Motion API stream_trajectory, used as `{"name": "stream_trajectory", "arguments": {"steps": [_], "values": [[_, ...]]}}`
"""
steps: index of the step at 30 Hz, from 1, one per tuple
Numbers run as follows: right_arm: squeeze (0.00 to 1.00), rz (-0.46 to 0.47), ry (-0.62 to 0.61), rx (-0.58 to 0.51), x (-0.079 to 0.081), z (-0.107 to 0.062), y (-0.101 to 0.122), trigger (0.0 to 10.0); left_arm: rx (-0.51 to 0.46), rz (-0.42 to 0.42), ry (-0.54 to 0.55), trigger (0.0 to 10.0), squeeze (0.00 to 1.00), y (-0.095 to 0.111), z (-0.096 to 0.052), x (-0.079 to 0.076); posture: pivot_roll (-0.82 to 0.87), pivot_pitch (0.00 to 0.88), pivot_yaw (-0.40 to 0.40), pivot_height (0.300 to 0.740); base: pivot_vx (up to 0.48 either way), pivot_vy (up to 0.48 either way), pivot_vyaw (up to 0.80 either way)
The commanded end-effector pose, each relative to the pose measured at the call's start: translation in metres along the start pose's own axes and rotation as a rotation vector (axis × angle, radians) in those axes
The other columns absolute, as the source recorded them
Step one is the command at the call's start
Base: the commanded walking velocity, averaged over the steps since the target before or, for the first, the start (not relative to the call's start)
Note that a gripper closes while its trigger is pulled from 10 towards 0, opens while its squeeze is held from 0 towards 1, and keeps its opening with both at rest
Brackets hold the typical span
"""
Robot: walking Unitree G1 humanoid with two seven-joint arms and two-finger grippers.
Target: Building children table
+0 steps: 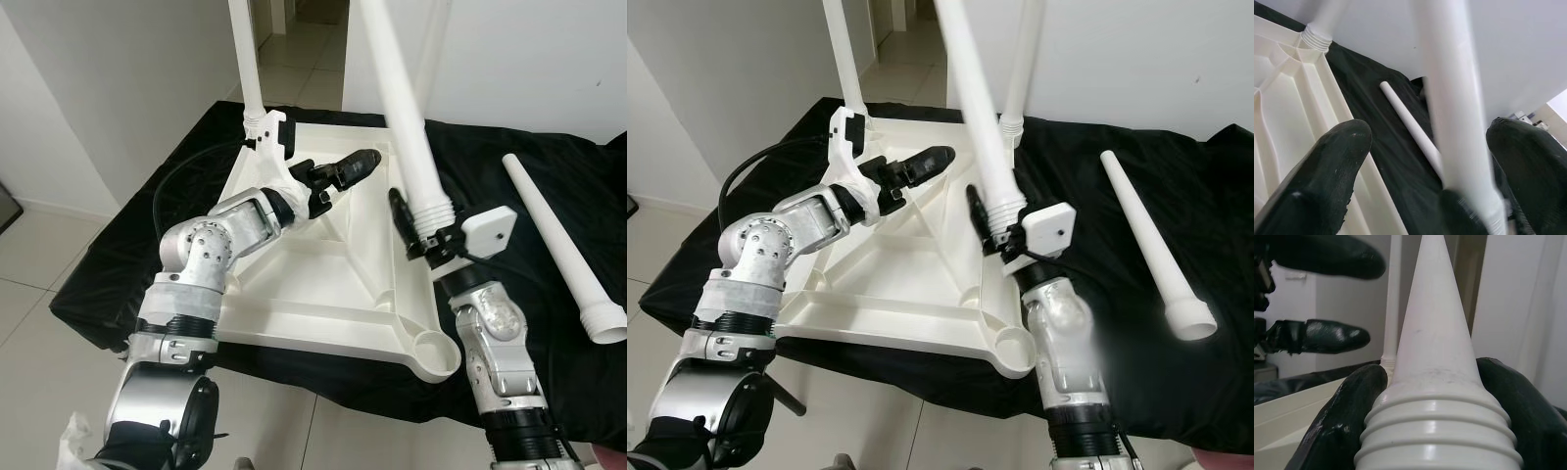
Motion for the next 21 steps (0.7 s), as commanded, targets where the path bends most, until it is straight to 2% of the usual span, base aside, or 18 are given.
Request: {"name": "stream_trajectory", "arguments": {"steps": [1, 11, 21], "values": [[0.0, 0.006, 0.054, 0.021, 0.011, -0.002, -0.004, 10.0, 0.001, -0.015, -0.364, 10.0, 0.0, 0.004, -0.007, -0.034, -0.04, 0.0, 0.033, 0.74, 0.0, 0.0, 0.0], [0.0, 0.005, 0.145, 0.055, 0.027, -0.007, -0.009, 10.0, 0.015, -0.049, -0.362, 10.0, 0.0, 0.0, -0.006, -0.034, -0.05, 0.0, 0.032, 0.74, 0.0, 0.0, 0.0], [0.0, -0.009, 0.207, 0.049, 0.041, -0.017, -0.008, 10.0, 0.062, -0.045, -0.308, 10.0, 0.0, -0.008, -0.005, -0.025, -0.05, 0.0, 0.04, 0.74, 0.0, 0.0, 0.0]]}}
Point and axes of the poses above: a point about 5 cm out from each wrist's last joint towards the gripper, its own z axis pointing out of the wrist towards the gripper, its own y axis along the axis of the wrist's last joint, x = y × z, the point moved 4 cm from there along z, pointing out of the wrist towards the gripper, and after that the axes turned 1 degree about z, right-handed, at the moved point
